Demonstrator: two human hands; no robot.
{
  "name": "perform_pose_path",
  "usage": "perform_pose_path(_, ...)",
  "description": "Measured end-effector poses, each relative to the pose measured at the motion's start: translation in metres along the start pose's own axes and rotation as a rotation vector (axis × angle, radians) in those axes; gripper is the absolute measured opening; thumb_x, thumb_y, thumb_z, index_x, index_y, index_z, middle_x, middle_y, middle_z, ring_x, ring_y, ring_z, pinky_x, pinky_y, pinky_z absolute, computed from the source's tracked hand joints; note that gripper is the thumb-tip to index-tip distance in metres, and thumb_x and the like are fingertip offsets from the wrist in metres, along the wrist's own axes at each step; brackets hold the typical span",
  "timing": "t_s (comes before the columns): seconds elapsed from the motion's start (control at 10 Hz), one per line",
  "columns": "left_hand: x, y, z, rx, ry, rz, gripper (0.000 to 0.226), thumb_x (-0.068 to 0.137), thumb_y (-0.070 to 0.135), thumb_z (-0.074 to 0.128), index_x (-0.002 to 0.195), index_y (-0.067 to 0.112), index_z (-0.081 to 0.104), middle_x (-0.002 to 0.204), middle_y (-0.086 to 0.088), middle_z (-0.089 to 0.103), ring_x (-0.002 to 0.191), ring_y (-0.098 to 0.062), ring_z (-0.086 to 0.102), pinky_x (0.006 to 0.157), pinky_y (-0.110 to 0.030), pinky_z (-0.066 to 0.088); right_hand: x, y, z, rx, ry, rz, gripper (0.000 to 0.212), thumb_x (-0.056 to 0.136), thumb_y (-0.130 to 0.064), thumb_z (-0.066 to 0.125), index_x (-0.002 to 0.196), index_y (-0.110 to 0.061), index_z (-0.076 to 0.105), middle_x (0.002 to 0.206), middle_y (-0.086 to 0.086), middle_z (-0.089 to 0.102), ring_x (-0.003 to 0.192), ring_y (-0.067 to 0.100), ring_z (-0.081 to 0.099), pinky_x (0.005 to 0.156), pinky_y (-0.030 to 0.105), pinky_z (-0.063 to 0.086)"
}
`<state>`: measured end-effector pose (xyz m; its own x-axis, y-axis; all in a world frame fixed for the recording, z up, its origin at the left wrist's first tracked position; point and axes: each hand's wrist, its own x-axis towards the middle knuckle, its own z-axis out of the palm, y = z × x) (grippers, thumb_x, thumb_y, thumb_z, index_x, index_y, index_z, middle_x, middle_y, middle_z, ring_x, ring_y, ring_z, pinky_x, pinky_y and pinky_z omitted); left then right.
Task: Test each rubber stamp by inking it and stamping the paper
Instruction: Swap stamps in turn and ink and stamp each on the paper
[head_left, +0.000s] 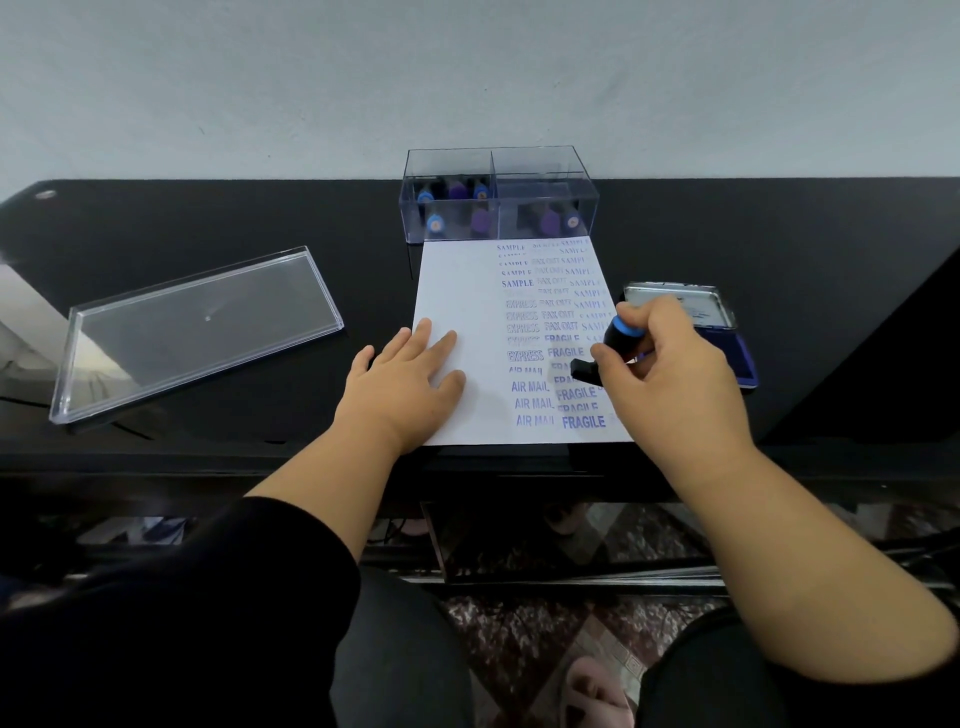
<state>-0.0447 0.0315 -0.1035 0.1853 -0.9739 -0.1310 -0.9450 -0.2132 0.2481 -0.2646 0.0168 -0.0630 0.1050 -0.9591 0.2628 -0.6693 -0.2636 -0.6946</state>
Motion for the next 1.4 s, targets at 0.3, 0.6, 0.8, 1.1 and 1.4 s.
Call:
perform_pose_path(0.3, 0.000, 0.000, 0.000, -0.007, -0.001, 0.000, 0.052, 0.100, 0.046, 0.023, 0.150, 0.039, 0.011, 0.159, 0.012, -0.004, 0.146, -0.006, -0.004, 0.118, -0.036, -0.007, 0.007, 0.005, 0.002, -0.008, 0.026, -0.004, 0.024, 0.089, -0.026, 0.060, 0.112, -0.023, 0.053, 0.087, -0.018, 0.050, 0.068, 0.005, 0.050, 0.060, 0.023, 0.036)
perform_pose_path(0.6, 0.001, -0.001, 0.001, 0.001, 0.002, 0.005, 0.052, 0.100, 0.046, 0.022, 0.150, 0.039, 0.010, 0.159, 0.012, -0.004, 0.146, -0.007, -0.005, 0.118, -0.036, -0.007, 0.032, 0.027, -0.013, -0.094, 0.143, 0.087, 0.017, 0.091, -0.021, 0.055, 0.108, -0.021, 0.050, 0.106, -0.005, 0.064, 0.088, 0.020, 0.056, 0.066, 0.027, 0.034)
perform_pose_path(0.8, 0.001, -0.001, 0.000, -0.001, 0.000, 0.004, 0.052, 0.100, 0.046, 0.022, 0.150, 0.039, 0.010, 0.159, 0.012, -0.004, 0.146, -0.006, -0.005, 0.118, -0.035, -0.007, 0.035, 0.035, -0.017, -0.208, 0.147, 0.129, 0.021, 0.093, -0.019, 0.052, 0.113, -0.019, 0.050, 0.118, 0.004, 0.058, 0.092, 0.026, 0.052, 0.067, 0.029, 0.033)
perform_pose_path(1.1, 0.000, -0.001, 0.000, -0.002, -0.008, 0.006, 0.053, 0.100, 0.047, 0.021, 0.150, 0.039, 0.008, 0.159, 0.012, -0.006, 0.146, -0.006, -0.006, 0.118, -0.035, -0.007, 0.037, 0.035, -0.010, -0.268, 0.133, 0.162, 0.022, 0.095, -0.020, 0.049, 0.117, -0.018, 0.050, 0.106, 0.007, 0.057, 0.077, 0.022, 0.041, 0.065, 0.031, 0.033)
perform_pose_path(1.4, -0.001, 0.003, -0.003, 0.048, -0.049, -0.007, 0.053, 0.101, 0.046, 0.018, 0.151, 0.037, 0.003, 0.159, 0.009, -0.010, 0.146, -0.009, -0.007, 0.117, -0.038, -0.007, 0.058, 0.033, -0.003, -0.308, 0.109, 0.118, 0.017, 0.096, -0.018, 0.047, 0.113, -0.013, 0.049, 0.113, 0.009, 0.057, 0.087, 0.033, 0.054, 0.064, 0.033, 0.038)
